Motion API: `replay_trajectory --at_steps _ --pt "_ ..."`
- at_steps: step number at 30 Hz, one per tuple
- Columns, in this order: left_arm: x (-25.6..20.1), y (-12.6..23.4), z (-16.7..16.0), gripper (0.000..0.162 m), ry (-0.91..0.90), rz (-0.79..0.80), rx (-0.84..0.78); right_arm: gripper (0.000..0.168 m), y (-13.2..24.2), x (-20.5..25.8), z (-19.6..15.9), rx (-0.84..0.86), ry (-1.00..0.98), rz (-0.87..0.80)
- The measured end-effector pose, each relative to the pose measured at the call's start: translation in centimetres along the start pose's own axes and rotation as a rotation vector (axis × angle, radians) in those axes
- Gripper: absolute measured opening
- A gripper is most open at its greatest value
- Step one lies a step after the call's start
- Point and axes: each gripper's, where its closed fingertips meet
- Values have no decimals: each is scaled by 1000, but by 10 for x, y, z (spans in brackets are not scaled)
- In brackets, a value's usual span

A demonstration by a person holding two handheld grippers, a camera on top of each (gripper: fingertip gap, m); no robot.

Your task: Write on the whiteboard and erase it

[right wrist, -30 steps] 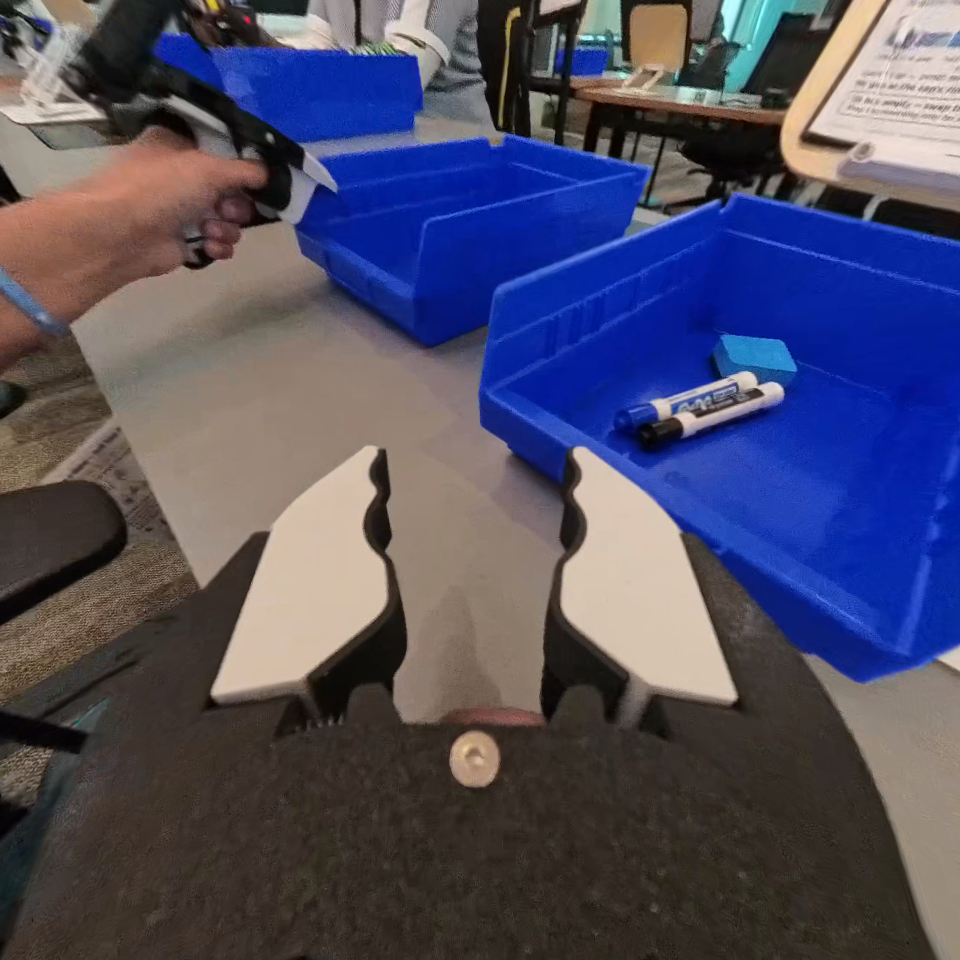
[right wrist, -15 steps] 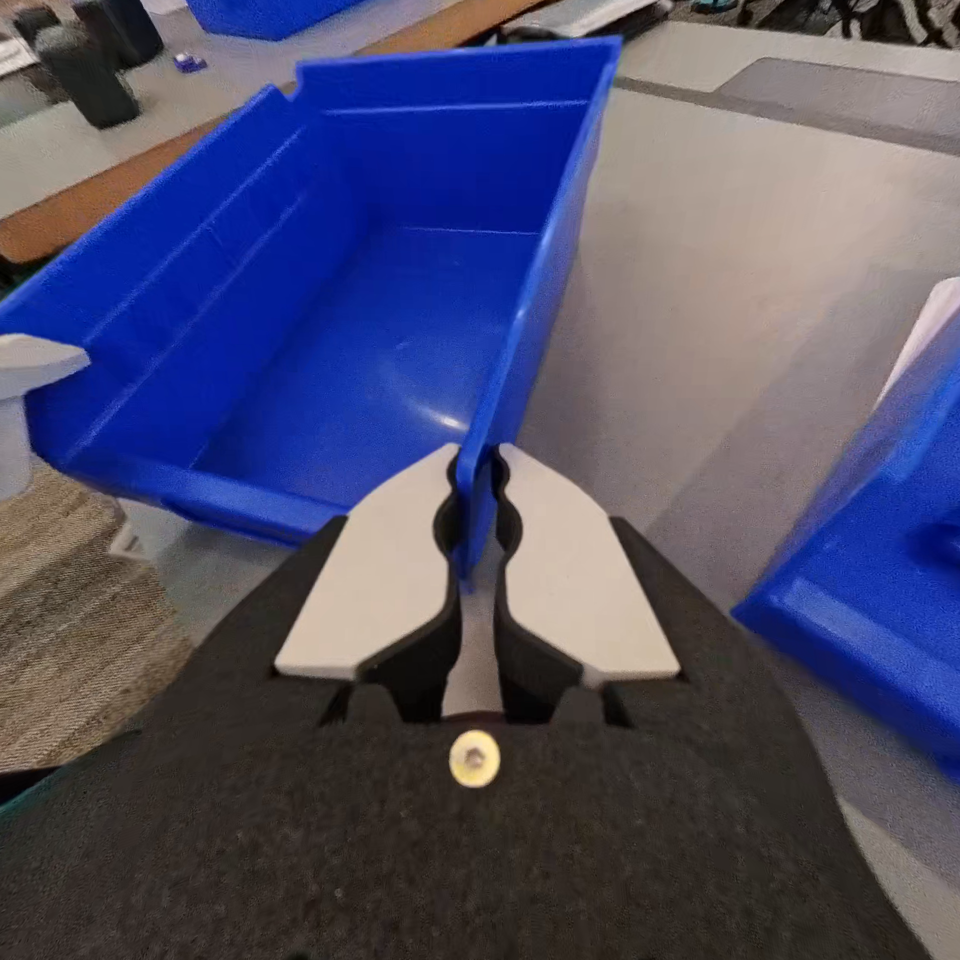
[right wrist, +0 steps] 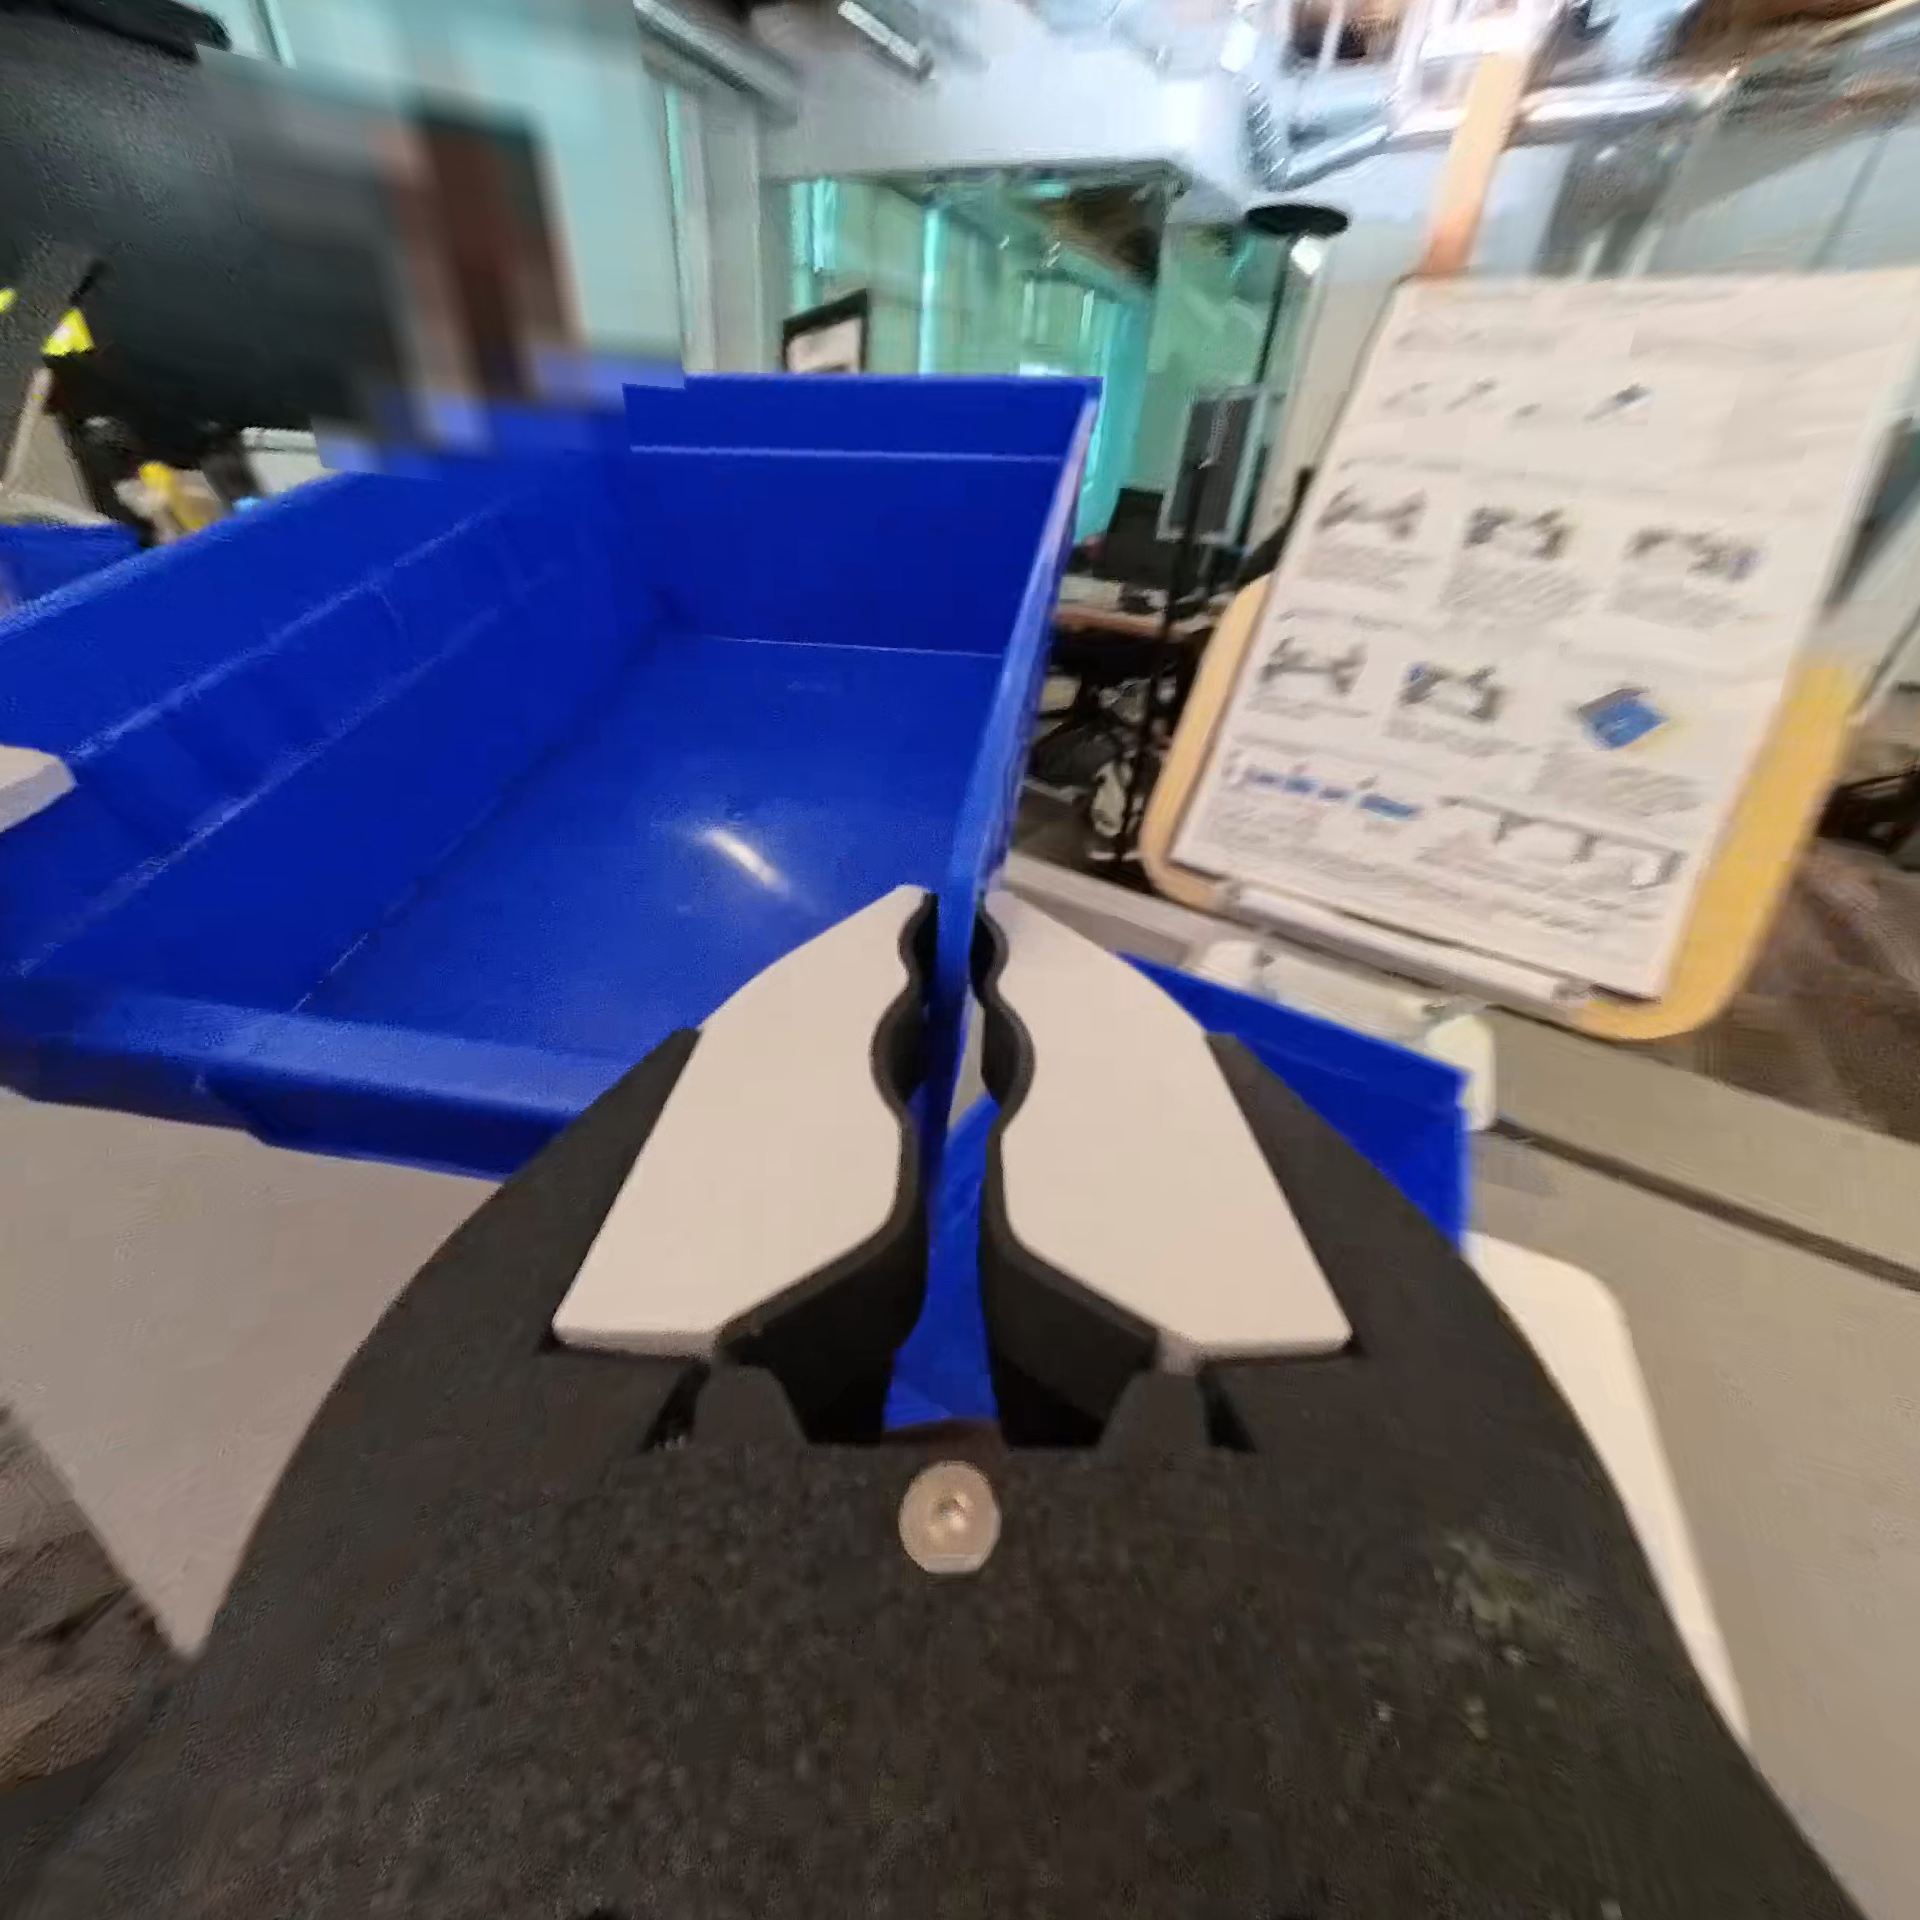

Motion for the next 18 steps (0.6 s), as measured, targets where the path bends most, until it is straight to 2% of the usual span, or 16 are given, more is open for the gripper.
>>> replay_trajectory --at_steps 2,4,7,10,13,15,18 --pt "-63 -23 34 5 -38 -112 -46 5 28 -63 34 -78 22 -114" --pt "-141 -46 55 5 -68 -229 -61 5 60 -136 51 -110 36 -227" --pt "-267 -73 57 5 -71 -379 -37 5 109 -248 40 -54 74 -343" --pt "-388 -93 25 6 -104 -495 34 5 152 -355 -8 77 -19 -447" --pt "-482 -106 -32 6 -108 -592 169 4 185 -436 -72 226 -112 -563" --pt "-522 -109 -68 5 -125 -633 249 4 200 -468 -114 293 -191 -594" --pt "-551 -108 -103 7 -127 -670 323 5 213 -491 -163 339 -302 -583"
Point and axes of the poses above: each gripper's, where its closed fingertips meet, y back along the fingers, z out of its top, x = y × z across the jaws, and after that the axes turned 5 degrees about -y, right-handed
